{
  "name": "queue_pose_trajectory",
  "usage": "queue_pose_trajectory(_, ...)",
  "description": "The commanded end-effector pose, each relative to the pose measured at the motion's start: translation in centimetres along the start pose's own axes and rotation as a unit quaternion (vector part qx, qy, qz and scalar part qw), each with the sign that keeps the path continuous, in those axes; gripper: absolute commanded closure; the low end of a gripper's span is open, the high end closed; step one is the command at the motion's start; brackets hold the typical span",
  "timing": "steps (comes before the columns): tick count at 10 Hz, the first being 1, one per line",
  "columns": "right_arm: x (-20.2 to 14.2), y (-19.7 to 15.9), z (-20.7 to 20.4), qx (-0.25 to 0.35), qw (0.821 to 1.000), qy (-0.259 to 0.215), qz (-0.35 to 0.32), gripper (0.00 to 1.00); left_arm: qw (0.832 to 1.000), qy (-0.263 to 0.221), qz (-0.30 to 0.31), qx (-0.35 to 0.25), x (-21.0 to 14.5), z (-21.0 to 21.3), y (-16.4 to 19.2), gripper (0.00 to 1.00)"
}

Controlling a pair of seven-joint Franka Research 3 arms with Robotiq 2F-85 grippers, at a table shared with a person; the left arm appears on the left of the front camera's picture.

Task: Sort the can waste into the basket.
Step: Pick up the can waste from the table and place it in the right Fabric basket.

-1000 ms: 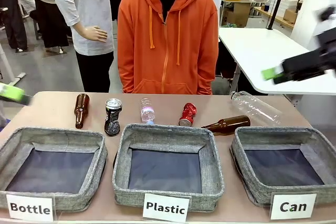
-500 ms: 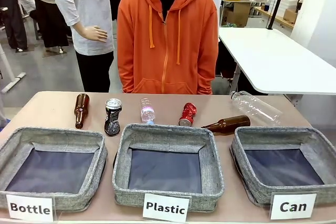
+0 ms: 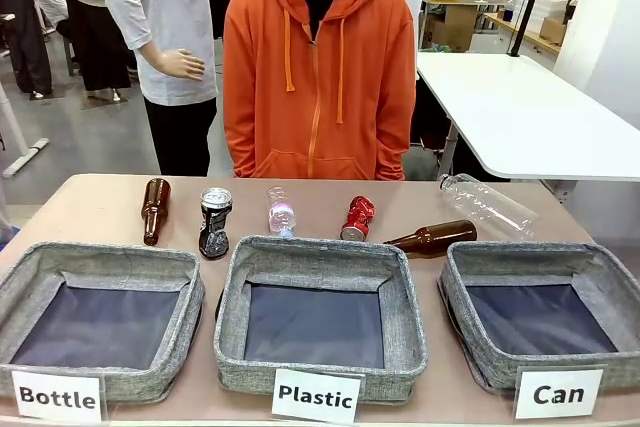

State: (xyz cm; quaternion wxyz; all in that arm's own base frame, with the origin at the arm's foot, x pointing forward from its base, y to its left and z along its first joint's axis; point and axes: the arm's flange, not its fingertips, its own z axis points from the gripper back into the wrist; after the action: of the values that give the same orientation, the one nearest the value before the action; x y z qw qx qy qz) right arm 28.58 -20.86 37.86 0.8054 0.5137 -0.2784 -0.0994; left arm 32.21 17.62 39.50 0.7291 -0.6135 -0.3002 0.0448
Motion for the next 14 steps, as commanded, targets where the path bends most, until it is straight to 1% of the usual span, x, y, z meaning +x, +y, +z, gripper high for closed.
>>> queue_pose_trajectory(1,0.1,1.0,0.6,0.002,1.000,-0.005,0.015,0.00,1.000,0.005,-0.013,-0.003,-0.2,0.4,-0.4,0.00)
queue_pose_trajectory(4,0.1,1.0,0.6,0.002,1.000,-0.005,0.015,0.00,1.000,0.005,-0.013,-0.003,-0.2,0.4,-0.4,0.00)
queue_pose_trajectory(5,0.1,1.0,0.6,0.002,1.000,-0.005,0.015,0.00,1.000,0.001,-0.002,0.002,0.0,0.2,-0.3,0.00)
queue_pose_trajectory(6,0.1,1.0,0.6,0.002,1.000,-0.005,0.015,0.00,0.997,0.030,-0.069,0.026,0.5,-0.5,-2.0,0.00)
queue_pose_trajectory(7,0.1,1.0,0.6,0.002,1.000,-0.005,0.015,0.00,0.989,0.063,-0.123,0.052,1.5,-2.1,-3.6,0.00)
queue_pose_trajectory(8,0.1,1.0,0.6,0.002,1.000,-0.005,0.015,0.00,0.977,0.090,-0.178,0.071,2.5,-3.8,-4.8,0.00)
queue_pose_trajectory(9,0.1,1.0,0.6,0.002,1.000,-0.005,0.015,0.00,0.955,0.122,-0.262,0.066,3.4,-6.2,-6.0,0.00)
queue_pose_trajectory(10,0.1,1.0,0.6,0.002,1.000,-0.005,0.015,0.00,0.935,0.147,-0.319,0.055,4.3,-8.6,-6.4,0.00)
queue_pose_trajectory(11,0.1,1.0,0.6,0.002,1.000,-0.005,0.015,0.00,0.911,0.182,-0.366,0.051,4.3,-11.9,-6.7,0.00)
queue_pose_trajectory(12,0.1,1.0,0.6,0.002,1.000,-0.005,0.015,0.00,0.884,0.211,-0.411,0.070,4.2,-14.8,-6.4,0.00)
queue_pose_trajectory(13,0.1,1.0,0.6,0.002,1.000,-0.005,0.015,0.00,0.845,0.234,-0.474,0.085,4.0,-17.3,-5.9,0.00)
queue_pose_trajectory(14,0.1,1.0,0.6,0.002,1.000,-0.005,0.015,0.00,0.806,0.244,-0.533,0.080,3.9,-19.2,-5.0,0.00)
